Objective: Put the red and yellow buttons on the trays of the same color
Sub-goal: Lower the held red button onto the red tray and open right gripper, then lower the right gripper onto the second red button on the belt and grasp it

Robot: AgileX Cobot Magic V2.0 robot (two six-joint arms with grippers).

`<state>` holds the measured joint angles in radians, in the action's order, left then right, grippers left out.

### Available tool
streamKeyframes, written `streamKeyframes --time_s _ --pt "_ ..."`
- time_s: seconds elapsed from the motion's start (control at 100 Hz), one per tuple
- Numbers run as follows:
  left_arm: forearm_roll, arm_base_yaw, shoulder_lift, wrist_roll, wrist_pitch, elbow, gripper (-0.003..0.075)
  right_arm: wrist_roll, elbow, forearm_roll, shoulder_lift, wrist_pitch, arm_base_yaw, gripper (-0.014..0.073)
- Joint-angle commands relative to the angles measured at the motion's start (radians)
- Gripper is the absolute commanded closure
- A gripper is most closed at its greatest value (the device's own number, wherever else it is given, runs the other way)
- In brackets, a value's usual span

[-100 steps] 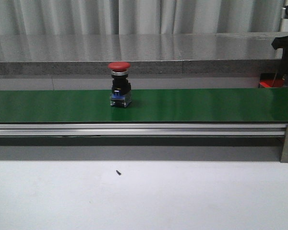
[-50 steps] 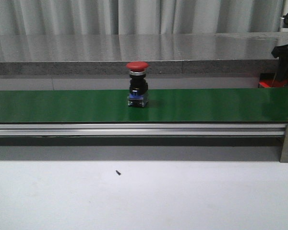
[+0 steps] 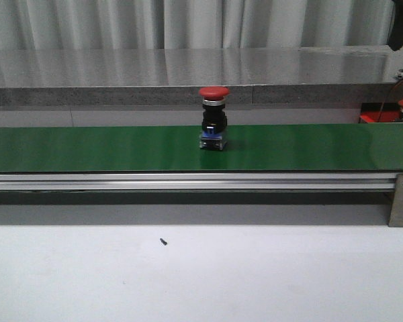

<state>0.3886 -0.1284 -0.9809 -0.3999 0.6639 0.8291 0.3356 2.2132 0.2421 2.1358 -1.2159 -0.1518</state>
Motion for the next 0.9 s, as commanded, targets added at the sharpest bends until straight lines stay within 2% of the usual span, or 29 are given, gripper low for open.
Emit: streamKeyframes --time_s 0.0,0.11,0.29,0.54,0.68,0.89 --pt "0.027 0.007 0.015 -0.004 -0.052 0.028 0.0740 0.015 0.029 0.040 -0.092 -0.065 0.041 0.0066" --pt "0.027 0.007 0.015 -0.004 -0.052 0.028 0.0740 0.014 0.029 0.055 -0.118 -0.118 0.104 0.0066" --pt "0.027 0.007 0.015 -0.004 -0.052 0.028 0.0740 0.010 -0.018 0.045 -0.162 -0.118 0.240 0.0066" --pt "0.027 0.007 0.015 -0.004 -0.052 0.028 0.0740 -0.021 -0.070 -0.058 -0.175 -0.118 0.402 0.0066" --pt "0.027 0.007 0.015 -0.004 -0.052 0.028 0.0740 -0.031 -0.133 -0.076 -0.200 -0.118 0.447 0.0066" --pt "0.027 0.007 0.015 -0.004 -0.052 0.028 0.0740 -0.032 -0.248 -0.077 -0.246 -0.115 0.451 0.0066"
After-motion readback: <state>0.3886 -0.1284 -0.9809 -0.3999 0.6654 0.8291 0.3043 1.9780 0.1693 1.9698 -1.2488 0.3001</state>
